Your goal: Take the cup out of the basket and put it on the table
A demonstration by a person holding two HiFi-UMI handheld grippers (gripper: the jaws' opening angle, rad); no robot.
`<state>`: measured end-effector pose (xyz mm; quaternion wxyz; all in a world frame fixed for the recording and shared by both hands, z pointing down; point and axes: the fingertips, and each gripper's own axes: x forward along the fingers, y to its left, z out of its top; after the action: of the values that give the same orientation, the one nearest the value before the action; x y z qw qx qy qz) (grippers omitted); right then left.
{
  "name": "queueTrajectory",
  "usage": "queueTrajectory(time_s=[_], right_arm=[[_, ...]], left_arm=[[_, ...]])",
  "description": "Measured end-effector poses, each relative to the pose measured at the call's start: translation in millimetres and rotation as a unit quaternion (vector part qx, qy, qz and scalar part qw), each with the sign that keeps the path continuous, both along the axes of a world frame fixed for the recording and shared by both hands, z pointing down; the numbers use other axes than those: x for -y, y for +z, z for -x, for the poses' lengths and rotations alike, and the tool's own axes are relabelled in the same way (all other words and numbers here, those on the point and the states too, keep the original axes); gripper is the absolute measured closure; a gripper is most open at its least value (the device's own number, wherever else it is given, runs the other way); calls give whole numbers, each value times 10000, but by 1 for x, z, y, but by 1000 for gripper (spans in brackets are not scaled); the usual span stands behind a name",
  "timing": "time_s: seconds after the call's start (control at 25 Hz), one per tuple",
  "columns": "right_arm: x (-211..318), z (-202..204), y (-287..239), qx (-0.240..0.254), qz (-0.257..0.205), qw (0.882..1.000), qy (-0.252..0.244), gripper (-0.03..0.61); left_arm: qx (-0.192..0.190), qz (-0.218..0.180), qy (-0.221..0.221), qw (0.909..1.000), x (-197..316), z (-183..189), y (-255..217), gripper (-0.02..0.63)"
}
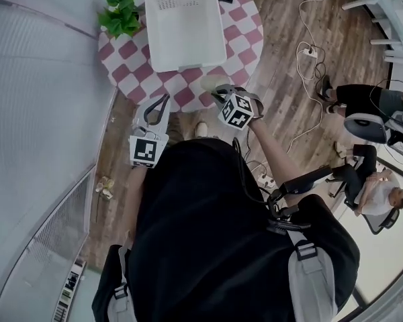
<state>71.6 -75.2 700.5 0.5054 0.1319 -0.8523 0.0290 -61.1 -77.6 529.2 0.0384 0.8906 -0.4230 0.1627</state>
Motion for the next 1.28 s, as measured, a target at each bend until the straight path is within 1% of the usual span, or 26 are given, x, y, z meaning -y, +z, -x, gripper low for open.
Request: queueTrajectory(time_s=[0.08, 0.12, 0.24, 0.32, 0.44, 0.52, 0.64, 0.8, 1.08, 1.28], right_arm=[[6, -1, 10, -259, -28, 9996, -103, 557], [8, -2, 17, -469, -64, 9987, -211, 557], [12, -10, 38, -1248, -189, 9896, -696, 557], [13, -12, 51, -1502, -139, 9846, -883, 557], [11, -12, 67, -1648, 71, 9819, -928, 557], [13, -13, 80, -1847, 88, 9771, -1056, 557], [16, -7, 94, -2059, 103, 9707, -1235, 557], [15, -4, 103, -2233, 117, 9646, -1396, 557], [16, -4, 111, -2336, 136, 9607, -1493, 558], [17, -1, 111, -2311, 119, 9605, -1544, 558]], left_arm=[[-5, 12, -80, 10000, 0, 6, 1, 607], [-21, 23, -128, 9999, 0, 9, 1, 607], [-41, 48, -238, 9997, -1, 15, 3, 607], [-38, 71, -297, 9995, -1, 21, 5, 607], [-164, 154, -413, 9989, -1, 30, 6, 607], [-209, 162, -493, 9984, 1, 36, 6, 607], [-146, 167, -552, 9982, 2, 43, 7, 607], [-83, 281, -511, 9983, -2, 42, 13, 607], [-62, 268, -421, 9987, 0, 37, 13, 607], [-68, 239, -400, 9989, 4, 35, 11, 607]])
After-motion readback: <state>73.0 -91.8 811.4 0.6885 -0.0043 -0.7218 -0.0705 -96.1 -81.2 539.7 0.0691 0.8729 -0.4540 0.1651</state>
